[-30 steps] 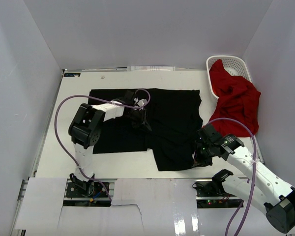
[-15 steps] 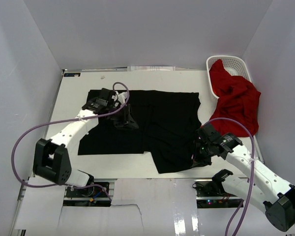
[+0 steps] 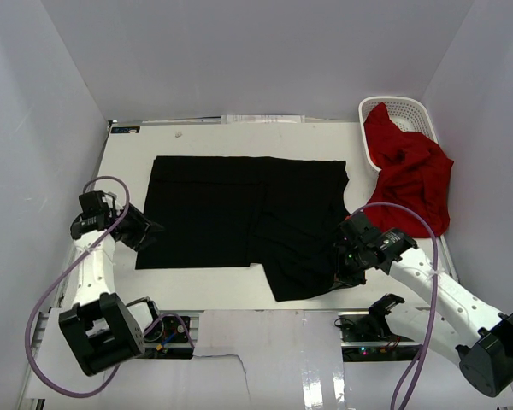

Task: Fold and stack the t-shirts
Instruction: Grap the side of the flattened tshirt closest away from the robot with both arms

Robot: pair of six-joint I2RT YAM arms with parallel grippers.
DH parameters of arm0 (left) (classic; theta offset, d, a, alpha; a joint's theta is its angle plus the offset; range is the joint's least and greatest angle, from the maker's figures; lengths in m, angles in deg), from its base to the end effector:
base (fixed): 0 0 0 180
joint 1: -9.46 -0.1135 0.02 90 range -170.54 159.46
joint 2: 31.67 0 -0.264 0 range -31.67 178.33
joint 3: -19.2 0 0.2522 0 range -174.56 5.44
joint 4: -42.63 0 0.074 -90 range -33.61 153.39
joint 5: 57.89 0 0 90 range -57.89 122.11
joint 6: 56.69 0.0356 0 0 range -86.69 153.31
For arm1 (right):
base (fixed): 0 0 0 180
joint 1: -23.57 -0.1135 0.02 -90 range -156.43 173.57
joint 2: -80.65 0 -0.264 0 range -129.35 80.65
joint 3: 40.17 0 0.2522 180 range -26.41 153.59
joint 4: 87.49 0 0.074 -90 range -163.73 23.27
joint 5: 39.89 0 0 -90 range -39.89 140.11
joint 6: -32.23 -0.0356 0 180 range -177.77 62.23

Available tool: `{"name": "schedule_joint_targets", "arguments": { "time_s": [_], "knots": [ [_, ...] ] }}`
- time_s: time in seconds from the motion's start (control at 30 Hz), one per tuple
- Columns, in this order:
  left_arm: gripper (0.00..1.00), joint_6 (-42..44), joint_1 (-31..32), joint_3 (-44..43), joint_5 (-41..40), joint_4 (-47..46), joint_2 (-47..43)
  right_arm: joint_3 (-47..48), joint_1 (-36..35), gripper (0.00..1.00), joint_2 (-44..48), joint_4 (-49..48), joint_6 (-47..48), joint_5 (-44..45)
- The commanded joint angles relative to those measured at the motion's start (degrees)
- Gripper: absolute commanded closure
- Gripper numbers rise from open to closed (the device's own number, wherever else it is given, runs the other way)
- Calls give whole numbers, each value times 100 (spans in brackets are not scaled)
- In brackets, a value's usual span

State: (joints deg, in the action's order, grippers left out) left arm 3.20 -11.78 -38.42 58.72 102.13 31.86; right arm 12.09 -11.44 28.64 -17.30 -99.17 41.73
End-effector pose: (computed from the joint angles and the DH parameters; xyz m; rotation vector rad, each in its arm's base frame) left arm 0.1896 0.0566 0.2276 -1.0341 2.4692 -0.6754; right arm 0.1176 0.0887 0.2201 0.1248 2.9143 0.4870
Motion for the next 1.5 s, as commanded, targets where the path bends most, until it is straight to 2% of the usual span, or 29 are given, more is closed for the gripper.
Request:
{"name": "schedule_joint_targets", "arguments": {
  "time_s": [0.0, 0.27, 0.53, 0.63, 0.7, 0.97, 1.1, 1.2, 1.3, 1.47],
  "knots": [
    [45, -494, -126, 149, -479, 155, -332, 237, -15, 92, -37, -114, 133, -111],
    [45, -1234, -856, 1124, -789, 199, -842, 281, -6, 92, -46, -202, 115, -111],
    [44, -1656, -1093, 1090, -1465, 638, -868, 263, -6, 92, -213, -351, 177, -357],
    [28, -1867, -1172, 1072, -1676, 682, -965, 237, -15, 92, -283, -422, 212, -436],
    [25, -1928, -1234, 1063, -1703, 656, -834, 228, -7, 92, -318, -457, 221, -471],
    [30, -2131, -1471, 809, -2090, 524, -166, 193, 2, 92, -415, -571, 239, -559],
    [39, -2262, -1498, 861, -2274, 445, -77, 97, 11, 92, -415, -650, 203, -638],
    [43, -2394, -1506, 870, -2414, 419, -130, 35, 29, 92, -415, -712, 195, -717],
    [43, -2482, -1506, 940, -2468, 278, -192, -9, 46, 92, -389, -729, 186, -735],
    [44, -2596, -1506, 975, -2485, 129, 212, -18, 64, 92, -292, -747, 151, -718]
  ]
}}
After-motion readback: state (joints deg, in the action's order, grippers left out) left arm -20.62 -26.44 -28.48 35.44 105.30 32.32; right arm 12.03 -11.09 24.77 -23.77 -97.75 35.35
